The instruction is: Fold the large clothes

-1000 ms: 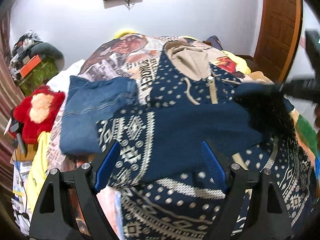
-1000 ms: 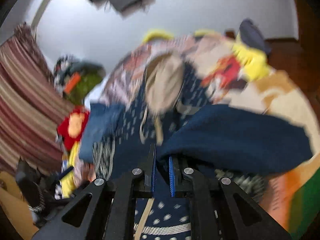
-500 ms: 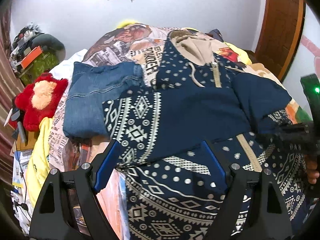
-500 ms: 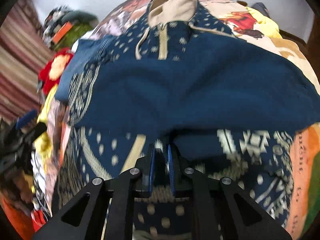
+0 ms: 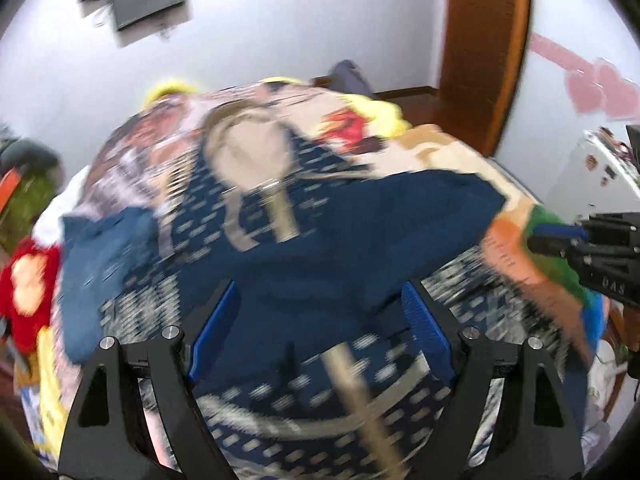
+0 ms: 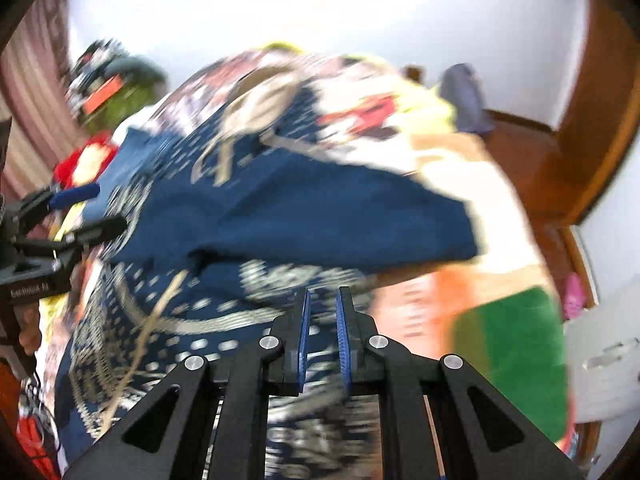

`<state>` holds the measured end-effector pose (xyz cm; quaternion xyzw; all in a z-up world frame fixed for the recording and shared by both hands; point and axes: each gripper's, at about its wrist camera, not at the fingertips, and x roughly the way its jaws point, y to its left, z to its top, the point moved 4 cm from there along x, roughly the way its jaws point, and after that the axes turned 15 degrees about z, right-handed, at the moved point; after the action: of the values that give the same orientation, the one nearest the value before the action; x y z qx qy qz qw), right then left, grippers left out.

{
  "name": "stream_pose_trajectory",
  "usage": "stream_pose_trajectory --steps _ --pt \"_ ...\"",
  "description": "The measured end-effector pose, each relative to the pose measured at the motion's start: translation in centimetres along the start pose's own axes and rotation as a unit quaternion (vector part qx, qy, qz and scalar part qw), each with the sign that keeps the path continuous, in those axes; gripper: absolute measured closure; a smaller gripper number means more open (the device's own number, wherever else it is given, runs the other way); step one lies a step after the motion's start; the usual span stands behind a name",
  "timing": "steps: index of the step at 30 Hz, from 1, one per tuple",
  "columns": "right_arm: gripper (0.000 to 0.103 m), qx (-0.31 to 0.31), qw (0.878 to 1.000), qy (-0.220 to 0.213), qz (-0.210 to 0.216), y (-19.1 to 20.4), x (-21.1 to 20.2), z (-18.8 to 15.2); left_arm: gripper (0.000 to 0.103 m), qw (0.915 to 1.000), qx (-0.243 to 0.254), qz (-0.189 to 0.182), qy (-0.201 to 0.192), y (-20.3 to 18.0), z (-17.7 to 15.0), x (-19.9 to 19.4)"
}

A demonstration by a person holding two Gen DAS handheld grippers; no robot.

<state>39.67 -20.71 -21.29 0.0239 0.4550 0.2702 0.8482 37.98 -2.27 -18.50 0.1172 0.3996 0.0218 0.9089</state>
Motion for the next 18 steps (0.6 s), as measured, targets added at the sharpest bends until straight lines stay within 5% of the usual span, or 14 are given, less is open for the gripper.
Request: stream_pose_trajectory --steps 6,15,18 --pt "0.094 0.049 0.996 -0.041 -0.062 -7.2 -4.0 0.3 0.02 0.9962 0.062 -0.059 0.017 -8.9 3.1 3.0" --pt "0.094 0.129 0.988 -0.036 -0.076 -14.0 -3.2 -2.1 0.02 0.984 0.14 -0.088 0.067 -18.6 3.7 9.2" --pt "0.094 0.143 0.986 -0.032 -0.076 -15.0 -2.7 -2.8 0.032 0.9818 0.153 -0.083 0.075 -20.0 3.6 10.6"
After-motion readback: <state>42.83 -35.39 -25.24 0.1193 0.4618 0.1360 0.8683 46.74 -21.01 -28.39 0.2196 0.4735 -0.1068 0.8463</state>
